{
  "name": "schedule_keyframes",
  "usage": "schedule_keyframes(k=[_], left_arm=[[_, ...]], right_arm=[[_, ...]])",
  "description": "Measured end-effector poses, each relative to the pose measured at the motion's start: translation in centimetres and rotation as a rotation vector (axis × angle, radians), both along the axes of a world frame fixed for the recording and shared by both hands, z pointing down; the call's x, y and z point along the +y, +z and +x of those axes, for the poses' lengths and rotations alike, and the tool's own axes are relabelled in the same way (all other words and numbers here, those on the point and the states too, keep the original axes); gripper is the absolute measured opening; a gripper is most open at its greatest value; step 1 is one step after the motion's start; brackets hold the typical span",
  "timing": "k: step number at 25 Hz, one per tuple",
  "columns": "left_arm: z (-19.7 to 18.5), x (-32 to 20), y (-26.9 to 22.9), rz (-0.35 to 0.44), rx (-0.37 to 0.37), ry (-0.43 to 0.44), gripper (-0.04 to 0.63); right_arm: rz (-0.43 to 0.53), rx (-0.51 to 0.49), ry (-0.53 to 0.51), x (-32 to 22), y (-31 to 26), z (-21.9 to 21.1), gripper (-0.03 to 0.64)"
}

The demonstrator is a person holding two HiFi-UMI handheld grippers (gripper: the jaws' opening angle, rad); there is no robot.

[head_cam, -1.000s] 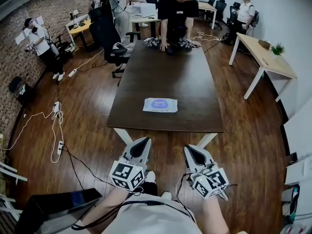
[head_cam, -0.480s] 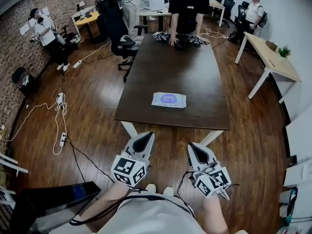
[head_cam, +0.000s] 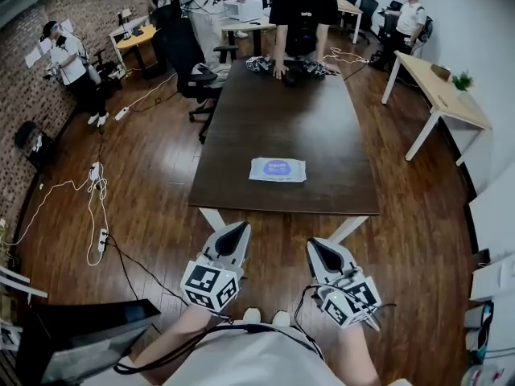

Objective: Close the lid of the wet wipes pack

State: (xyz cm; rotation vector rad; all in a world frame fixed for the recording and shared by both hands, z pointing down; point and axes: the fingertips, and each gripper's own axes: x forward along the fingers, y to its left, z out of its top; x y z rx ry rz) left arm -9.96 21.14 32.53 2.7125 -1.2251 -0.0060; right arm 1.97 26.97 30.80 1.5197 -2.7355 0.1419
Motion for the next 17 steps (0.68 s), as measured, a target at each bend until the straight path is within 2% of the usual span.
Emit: schedule_keyframes(k=[17], left_arm=[[1.3, 0.0, 0.1, 0.000, 0.009, 0.016, 0.002]], right_arm=[[-0.007, 0.008, 0.009, 0.1, 0.4, 0.6, 0.006]])
